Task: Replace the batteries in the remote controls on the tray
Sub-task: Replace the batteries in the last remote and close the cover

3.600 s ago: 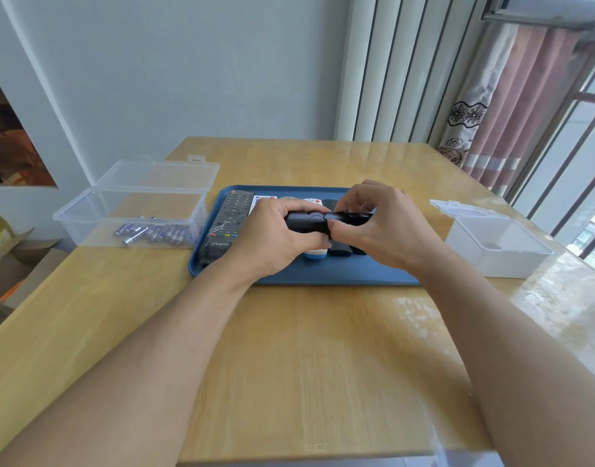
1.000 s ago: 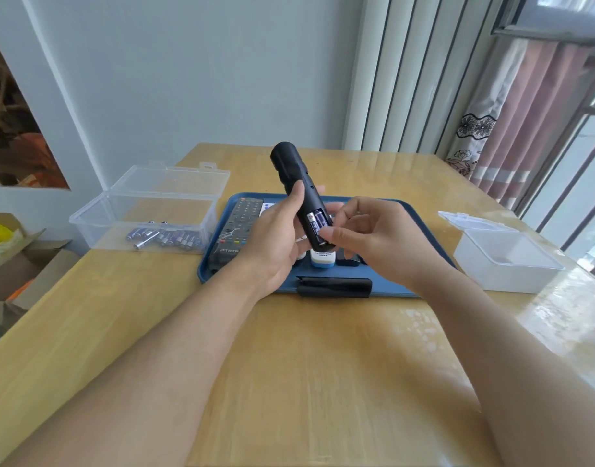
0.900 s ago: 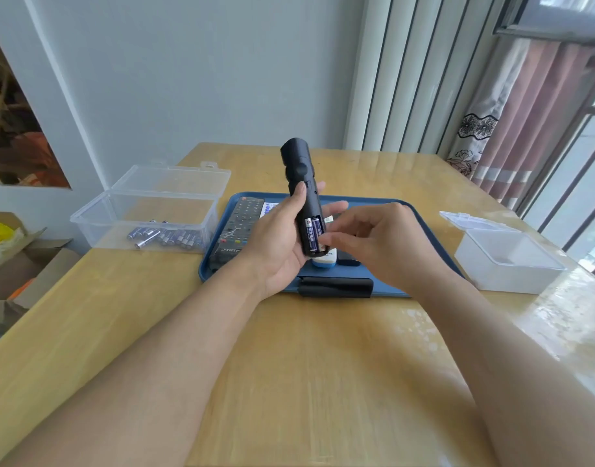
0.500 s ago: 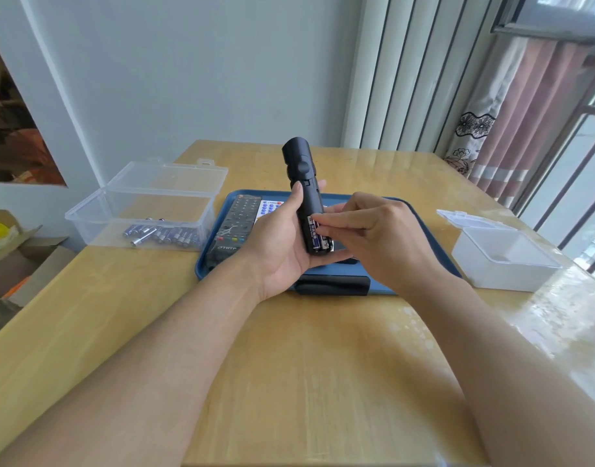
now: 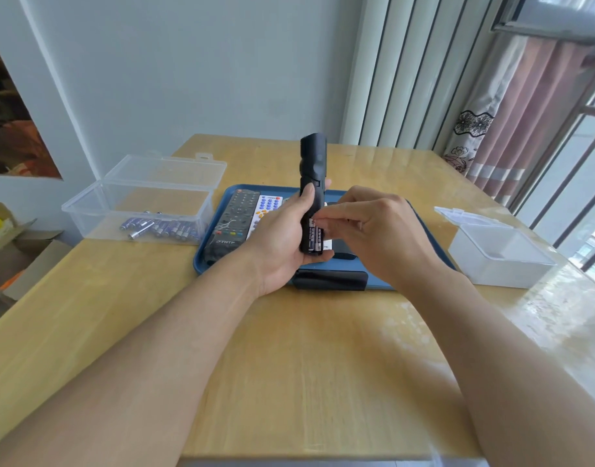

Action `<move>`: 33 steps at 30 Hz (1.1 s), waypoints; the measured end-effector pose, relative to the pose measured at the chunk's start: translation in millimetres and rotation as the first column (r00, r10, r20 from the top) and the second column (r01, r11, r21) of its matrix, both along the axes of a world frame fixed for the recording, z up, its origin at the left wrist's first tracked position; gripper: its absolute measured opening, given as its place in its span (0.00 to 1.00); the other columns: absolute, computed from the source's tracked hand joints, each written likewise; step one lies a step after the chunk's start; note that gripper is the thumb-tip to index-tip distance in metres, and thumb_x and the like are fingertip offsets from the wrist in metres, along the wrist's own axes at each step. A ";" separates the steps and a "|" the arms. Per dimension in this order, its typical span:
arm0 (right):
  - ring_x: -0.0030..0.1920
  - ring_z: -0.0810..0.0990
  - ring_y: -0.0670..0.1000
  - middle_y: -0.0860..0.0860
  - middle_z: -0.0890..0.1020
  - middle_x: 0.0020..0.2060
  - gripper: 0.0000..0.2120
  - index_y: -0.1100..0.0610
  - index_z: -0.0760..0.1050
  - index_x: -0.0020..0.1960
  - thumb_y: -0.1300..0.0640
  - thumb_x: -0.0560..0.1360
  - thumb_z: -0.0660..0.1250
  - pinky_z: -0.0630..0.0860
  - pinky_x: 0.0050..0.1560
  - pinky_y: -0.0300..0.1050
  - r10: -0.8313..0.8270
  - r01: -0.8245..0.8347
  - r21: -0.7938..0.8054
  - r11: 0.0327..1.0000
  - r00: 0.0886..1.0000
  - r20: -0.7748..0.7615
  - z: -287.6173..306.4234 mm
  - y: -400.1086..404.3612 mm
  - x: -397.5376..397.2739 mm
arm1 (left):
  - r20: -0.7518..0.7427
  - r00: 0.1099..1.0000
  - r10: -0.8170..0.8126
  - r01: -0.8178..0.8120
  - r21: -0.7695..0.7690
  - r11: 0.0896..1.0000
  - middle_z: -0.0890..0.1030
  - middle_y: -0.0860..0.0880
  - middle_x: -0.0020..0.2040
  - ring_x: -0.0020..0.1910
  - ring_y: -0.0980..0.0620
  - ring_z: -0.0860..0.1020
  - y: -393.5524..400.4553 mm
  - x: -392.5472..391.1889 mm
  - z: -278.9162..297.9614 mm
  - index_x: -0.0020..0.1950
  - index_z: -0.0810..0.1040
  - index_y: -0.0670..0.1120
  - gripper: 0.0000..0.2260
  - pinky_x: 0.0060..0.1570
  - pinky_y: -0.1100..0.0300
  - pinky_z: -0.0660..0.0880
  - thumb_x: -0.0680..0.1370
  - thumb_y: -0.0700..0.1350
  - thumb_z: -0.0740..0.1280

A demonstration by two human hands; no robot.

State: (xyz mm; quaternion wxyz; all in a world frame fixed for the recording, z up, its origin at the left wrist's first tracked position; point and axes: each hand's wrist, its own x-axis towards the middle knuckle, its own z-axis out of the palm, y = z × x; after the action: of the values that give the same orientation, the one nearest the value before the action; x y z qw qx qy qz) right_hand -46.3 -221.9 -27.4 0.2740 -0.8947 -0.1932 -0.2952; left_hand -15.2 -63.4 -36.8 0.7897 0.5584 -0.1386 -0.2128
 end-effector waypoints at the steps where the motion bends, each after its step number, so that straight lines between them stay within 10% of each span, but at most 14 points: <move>1: 0.37 0.81 0.49 0.46 0.81 0.40 0.06 0.48 0.86 0.50 0.54 0.77 0.71 0.79 0.39 0.54 0.008 -0.007 0.004 1.000 1.000 -0.018 -0.1 -0.2 0.6 | 0.009 1.000 -0.002 0.002 0.005 1.000 0.78 0.48 0.50 0.44 0.51 0.77 -1.2 -0.9 0.0 0.71 0.75 0.57 0.17 0.44 0.53 0.74 0.86 0.57 0.55; 8: 0.40 0.79 0.46 0.43 0.84 0.41 0.06 0.51 0.85 0.48 0.59 0.78 0.70 0.76 0.43 0.45 0.013 -0.012 0.010 1.000 0.996 -0.084 -4.6 14.1 -4.0 | 0.006 1.000 0.020 -0.019 -0.073 0.997 0.81 0.46 0.58 0.51 0.47 0.77 -1.3 1.0 2.1 0.70 0.75 0.59 0.16 0.56 0.50 0.73 0.86 0.56 0.55; 15: 0.36 0.81 0.51 0.49 0.85 0.39 0.08 0.53 0.87 0.52 0.59 0.75 0.71 0.78 0.39 0.52 -0.063 0.058 0.075 0.995 0.996 0.067 -1.3 5.5 -3.9 | -0.079 0.997 -0.014 0.004 -0.135 0.991 0.79 0.50 0.45 0.39 0.53 0.79 -3.4 -1.4 2.5 0.73 0.74 0.55 0.19 0.47 0.52 0.74 0.86 0.58 0.53; 26: 0.45 0.82 0.51 0.45 0.85 0.46 0.07 0.50 0.87 0.49 0.53 0.76 0.70 0.80 0.38 0.52 -0.041 0.048 -0.037 0.998 0.986 0.164 -0.3 6.5 -3.5 | -0.172 0.985 -0.022 -0.006 -0.160 0.987 0.83 0.49 0.64 0.56 0.48 0.81 -1.0 -3.4 8.0 0.73 0.73 0.55 0.21 0.50 0.50 0.81 0.86 0.59 0.50; 33: 0.46 0.82 0.52 0.45 0.86 0.48 0.07 0.50 0.87 0.50 0.54 0.76 0.71 0.79 0.36 0.51 -0.032 0.058 -0.117 0.991 0.976 0.215 -0.1 6.4 -4.0 | -0.161 0.987 -0.011 -0.015 -0.162 0.987 0.84 0.50 0.57 0.51 0.51 0.84 -1.2 -3.8 8.0 0.73 0.72 0.55 0.20 0.52 0.49 0.80 0.86 0.59 0.50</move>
State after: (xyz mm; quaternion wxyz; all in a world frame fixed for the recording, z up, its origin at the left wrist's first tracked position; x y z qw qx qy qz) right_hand -50.3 -215.6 -27.6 0.1895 -0.8773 -0.2188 -0.3828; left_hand -19.1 -64.5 -28.9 0.8417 0.4730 -0.0906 -0.2443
